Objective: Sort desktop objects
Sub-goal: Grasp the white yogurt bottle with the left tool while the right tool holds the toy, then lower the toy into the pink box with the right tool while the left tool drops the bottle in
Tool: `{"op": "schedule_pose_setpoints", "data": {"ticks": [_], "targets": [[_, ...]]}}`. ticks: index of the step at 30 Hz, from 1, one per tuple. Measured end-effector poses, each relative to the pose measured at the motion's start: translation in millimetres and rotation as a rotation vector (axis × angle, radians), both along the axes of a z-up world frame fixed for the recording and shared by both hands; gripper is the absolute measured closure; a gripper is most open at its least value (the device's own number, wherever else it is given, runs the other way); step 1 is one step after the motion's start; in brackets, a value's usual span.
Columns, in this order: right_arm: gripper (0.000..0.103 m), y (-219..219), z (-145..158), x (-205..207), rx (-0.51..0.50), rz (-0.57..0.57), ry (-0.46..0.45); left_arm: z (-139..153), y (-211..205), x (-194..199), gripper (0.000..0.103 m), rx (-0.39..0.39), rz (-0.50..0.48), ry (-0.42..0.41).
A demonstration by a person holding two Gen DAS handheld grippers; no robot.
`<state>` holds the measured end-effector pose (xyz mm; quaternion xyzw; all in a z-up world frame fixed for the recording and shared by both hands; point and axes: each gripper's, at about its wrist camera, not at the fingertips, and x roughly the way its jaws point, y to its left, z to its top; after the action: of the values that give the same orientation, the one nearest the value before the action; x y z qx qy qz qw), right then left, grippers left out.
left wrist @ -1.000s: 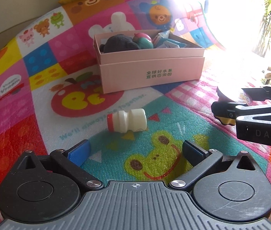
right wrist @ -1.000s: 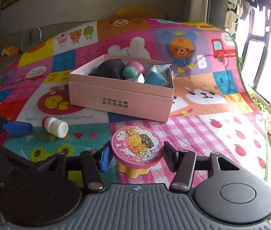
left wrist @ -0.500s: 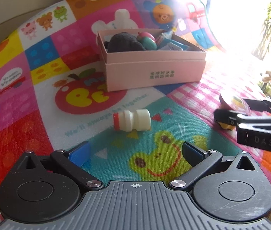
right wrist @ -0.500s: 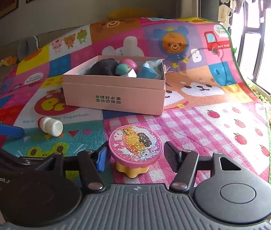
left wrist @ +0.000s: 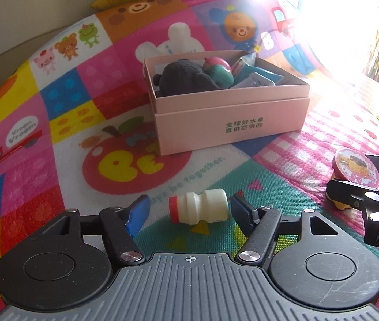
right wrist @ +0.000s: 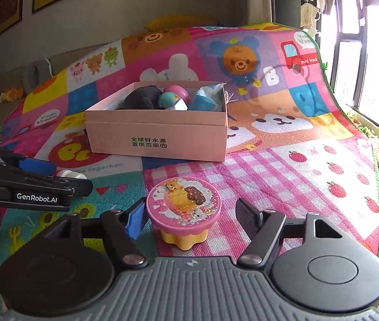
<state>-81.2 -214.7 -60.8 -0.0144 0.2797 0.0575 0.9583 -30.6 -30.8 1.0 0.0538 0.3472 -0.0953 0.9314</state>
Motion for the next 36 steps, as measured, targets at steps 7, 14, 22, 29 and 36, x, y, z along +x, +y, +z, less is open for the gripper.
{"op": "schedule_pose_setpoints", "data": {"ticks": [7,14,22,29,36], "targets": [[0.032,6.8,2.6,1.3,-0.041,0.009,-0.005,0.6,3.1,-3.0,0.054,-0.044,-0.036,0.008],[0.047,10.7,12.4,9.9,-0.050,0.023,0.072,8.1,5.1,-18.3,0.054,-0.042,-0.064,-0.013],[0.047,5.4,37.4,-5.2,-0.023,0.059,0.118,35.5,14.9,-45.8,0.054,-0.069,-0.090,-0.104],[0.047,1.4,130.3,-11.5,-0.057,0.117,-0.050,98.8,9.6,-40.7,0.054,-0.011,-0.149,-0.333],[0.047,3.7,211.2,49.3,-0.011,0.133,-0.189,115.8,-5.3,41.5,0.049,-0.042,-0.120,-0.394]]}}
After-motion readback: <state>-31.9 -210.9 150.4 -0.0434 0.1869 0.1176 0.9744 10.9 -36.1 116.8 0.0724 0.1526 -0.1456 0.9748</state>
